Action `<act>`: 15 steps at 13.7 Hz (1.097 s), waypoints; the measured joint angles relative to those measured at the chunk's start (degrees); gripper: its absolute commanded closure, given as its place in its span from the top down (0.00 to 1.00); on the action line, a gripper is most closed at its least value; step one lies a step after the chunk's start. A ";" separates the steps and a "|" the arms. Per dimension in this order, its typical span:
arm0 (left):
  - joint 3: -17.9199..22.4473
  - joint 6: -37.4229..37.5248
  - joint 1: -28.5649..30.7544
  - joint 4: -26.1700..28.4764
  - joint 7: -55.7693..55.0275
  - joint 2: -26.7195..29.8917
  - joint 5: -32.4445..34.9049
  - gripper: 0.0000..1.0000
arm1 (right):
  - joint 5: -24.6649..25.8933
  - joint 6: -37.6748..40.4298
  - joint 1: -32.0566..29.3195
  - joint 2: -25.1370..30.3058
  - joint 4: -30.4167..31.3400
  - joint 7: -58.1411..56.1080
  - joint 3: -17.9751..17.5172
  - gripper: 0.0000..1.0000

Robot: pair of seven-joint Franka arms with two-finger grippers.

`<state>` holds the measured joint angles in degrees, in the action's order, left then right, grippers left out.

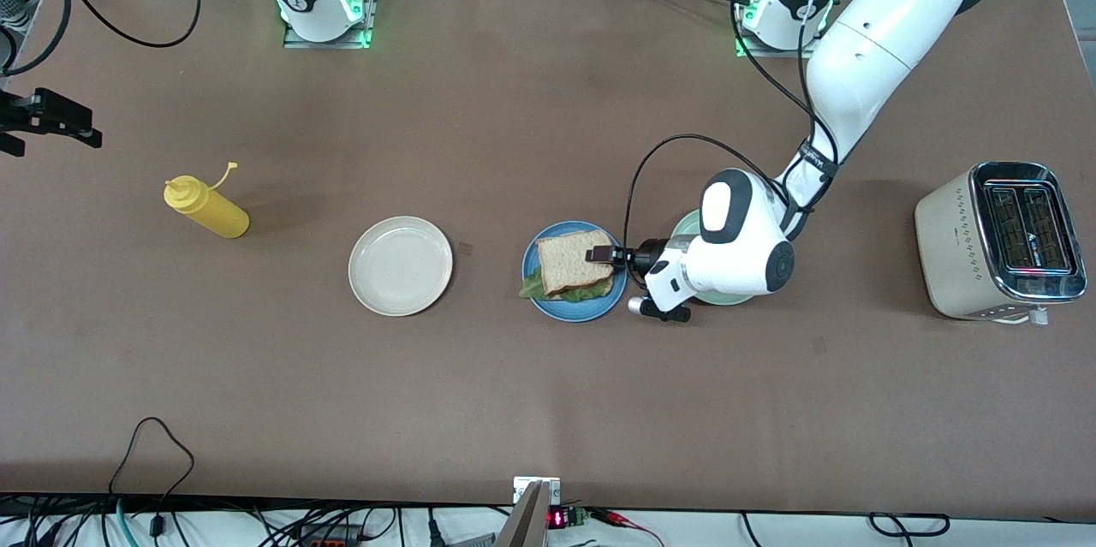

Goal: Make sandwich in blue plate with both arms

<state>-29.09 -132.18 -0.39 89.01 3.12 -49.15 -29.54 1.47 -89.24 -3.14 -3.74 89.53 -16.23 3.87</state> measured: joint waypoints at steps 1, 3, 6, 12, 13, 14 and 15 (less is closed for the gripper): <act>0.02 -0.05 0.70 -0.47 0.00 0.03 0.00 1.00 | 0.00 -0.05 0.02 -0.15 0.00 -0.16 -0.02 1.00; 0.03 0.05 2.62 -1.08 0.31 0.45 0.27 1.00 | -0.01 -0.58 0.06 -0.58 0.00 -0.23 -0.06 1.00; 0.05 0.88 3.78 -1.19 0.54 2.84 4.36 1.00 | -0.01 -1.55 0.06 -1.18 0.01 -0.25 -0.07 1.00; 3.33 6.02 6.07 -1.23 0.47 7.59 14.66 1.00 | -0.01 -2.63 0.05 -3.17 0.02 -0.25 -0.06 1.00; 3.45 6.92 7.53 -1.25 0.65 8.29 15.86 1.00 | 0.00 -2.81 0.05 -3.30 0.02 -0.26 -0.06 1.00; 3.47 7.55 8.72 -1.26 0.80 9.01 18.61 1.00 | 0.00 -2.88 0.06 -3.33 0.02 -0.29 -0.06 1.00; 3.46 7.97 9.48 -1.31 0.80 9.91 22.71 1.00 | 0.00 -2.99 0.06 -3.32 -0.06 -0.34 -0.06 1.00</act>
<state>-25.64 -124.22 9.09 87.70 3.91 -39.24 -6.83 1.46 -92.23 -3.08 -7.06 89.47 -16.57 3.81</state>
